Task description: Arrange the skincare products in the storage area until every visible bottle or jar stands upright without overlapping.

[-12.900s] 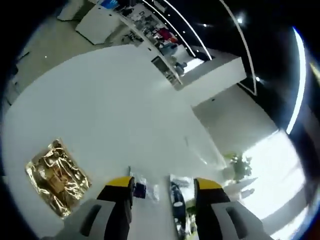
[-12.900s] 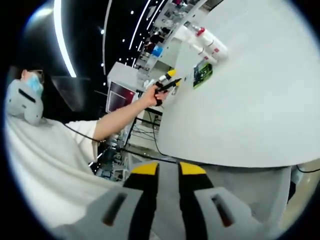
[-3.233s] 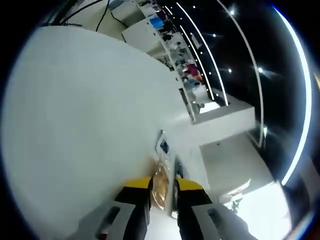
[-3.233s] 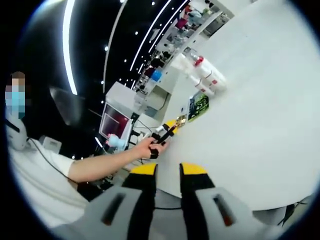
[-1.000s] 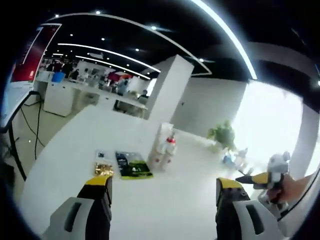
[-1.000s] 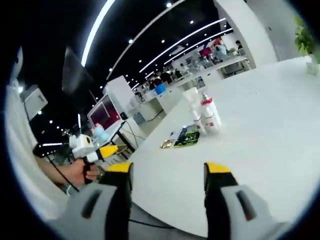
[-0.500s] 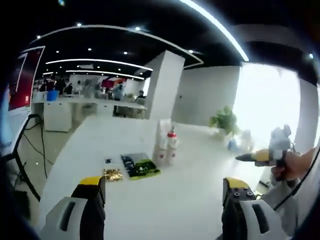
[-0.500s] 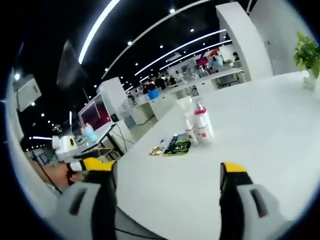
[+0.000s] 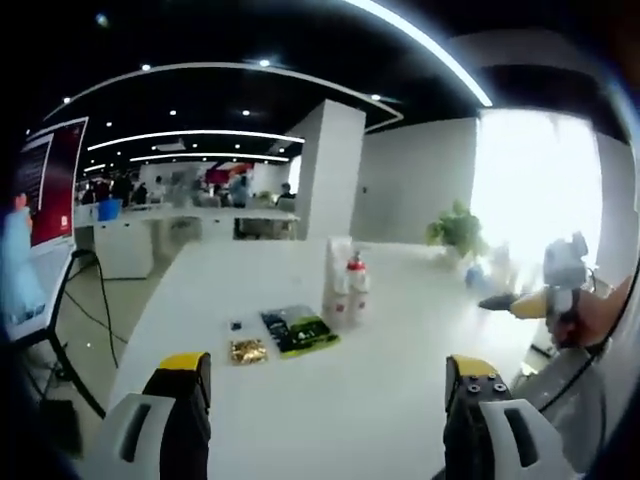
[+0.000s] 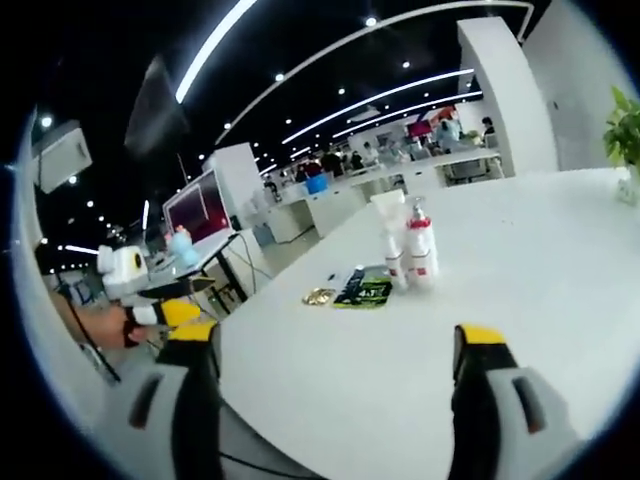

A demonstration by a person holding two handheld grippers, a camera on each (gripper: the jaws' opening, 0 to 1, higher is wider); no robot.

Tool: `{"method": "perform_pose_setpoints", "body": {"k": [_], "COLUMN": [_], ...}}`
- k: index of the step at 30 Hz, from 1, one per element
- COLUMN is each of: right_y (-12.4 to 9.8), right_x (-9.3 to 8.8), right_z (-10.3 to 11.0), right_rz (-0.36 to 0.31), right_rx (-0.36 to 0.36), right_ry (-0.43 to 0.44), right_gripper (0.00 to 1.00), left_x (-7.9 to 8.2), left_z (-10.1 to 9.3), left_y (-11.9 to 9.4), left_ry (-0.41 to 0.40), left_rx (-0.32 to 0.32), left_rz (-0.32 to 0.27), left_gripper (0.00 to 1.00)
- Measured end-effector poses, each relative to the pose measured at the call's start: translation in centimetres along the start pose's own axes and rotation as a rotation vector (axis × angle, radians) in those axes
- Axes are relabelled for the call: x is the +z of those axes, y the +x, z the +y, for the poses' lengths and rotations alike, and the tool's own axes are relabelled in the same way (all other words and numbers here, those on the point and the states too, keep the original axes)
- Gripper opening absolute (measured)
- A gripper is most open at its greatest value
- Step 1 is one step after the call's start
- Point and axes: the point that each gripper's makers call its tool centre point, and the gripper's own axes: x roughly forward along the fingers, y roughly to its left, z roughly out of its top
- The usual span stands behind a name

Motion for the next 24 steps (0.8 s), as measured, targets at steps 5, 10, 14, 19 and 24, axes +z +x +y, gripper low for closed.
{"method": "perform_pose_setpoints", "body": {"k": [5,10,14,19,24], "right_y": [-0.2,-0.3,-0.2,-0.2,-0.1], "right_x": [-0.1,-0.1,-0.3,-0.4,-0.8], "right_z": [-0.4,-0.4,-0.2,-0.1,0.1], "right_rz": [0.003,0.001,0.009,0.014,0.030], "right_rx": [-0.013,-0.016,-0.012,-0.007,0.004], "right_ry": [0.003,-0.003,-0.009,-0.010,-0.009], "right_gripper": [0.98,0.98,0.98,0.98,0.98], "left_x": [-0.9,-0.7,-0.8,-4.2,-1.6], "left_z": [0.4,0.9,1.1,2.5,2.3], "left_y": [-0.1,-0.2,-0.6,-2.4,-1.6], "left_ry": [0.028,0.005,-0.001,-0.031,-0.063], "left_rx": [0.019,0.036,0.046,0.113,0.105], "left_rz": [0.015,0.006,0.003,0.101,0.007], "left_gripper": [1.00,1.00,0.99,0.97,0.99]}}
